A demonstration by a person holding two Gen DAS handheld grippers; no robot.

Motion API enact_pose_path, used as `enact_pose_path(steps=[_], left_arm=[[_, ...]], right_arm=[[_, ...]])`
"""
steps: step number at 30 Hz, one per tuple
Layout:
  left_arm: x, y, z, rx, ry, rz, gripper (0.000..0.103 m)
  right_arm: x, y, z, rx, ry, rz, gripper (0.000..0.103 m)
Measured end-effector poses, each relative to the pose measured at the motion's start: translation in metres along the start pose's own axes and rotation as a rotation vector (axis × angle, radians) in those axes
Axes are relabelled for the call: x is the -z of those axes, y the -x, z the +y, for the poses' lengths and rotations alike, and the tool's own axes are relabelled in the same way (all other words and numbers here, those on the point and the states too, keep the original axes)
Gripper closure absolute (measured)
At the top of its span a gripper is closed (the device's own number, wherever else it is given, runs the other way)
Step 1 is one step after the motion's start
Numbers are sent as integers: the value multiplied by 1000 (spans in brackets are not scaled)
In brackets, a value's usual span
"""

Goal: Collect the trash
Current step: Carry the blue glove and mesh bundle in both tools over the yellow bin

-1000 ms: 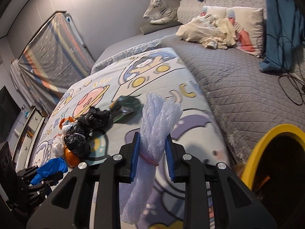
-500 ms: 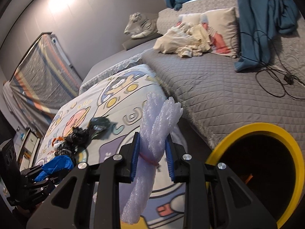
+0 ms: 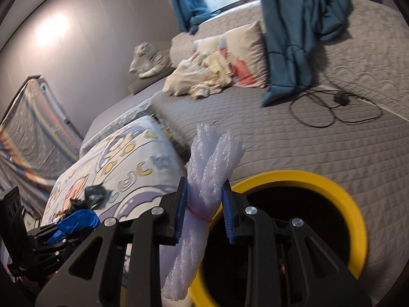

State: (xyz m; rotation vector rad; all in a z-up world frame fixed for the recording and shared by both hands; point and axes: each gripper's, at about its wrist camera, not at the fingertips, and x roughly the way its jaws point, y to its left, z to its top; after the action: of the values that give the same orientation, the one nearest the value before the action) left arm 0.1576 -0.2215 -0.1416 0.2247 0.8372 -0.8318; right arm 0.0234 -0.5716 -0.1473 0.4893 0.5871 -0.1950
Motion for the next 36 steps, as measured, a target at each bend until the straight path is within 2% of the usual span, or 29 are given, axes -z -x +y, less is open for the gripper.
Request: enact_pose_path(steps=[5,14,36], left_arm=[[-13,-19,-26,51,-30,16,79],[-23,-54,-63,111,-59,60,79],[-24,-107,-121,235,-117,153,78]], right_arm=[[-5,9,-28,50,-40,-20,78],[0,9,-54,118,-69,-23,78],[12,-5,-98,202,-127,20,75]])
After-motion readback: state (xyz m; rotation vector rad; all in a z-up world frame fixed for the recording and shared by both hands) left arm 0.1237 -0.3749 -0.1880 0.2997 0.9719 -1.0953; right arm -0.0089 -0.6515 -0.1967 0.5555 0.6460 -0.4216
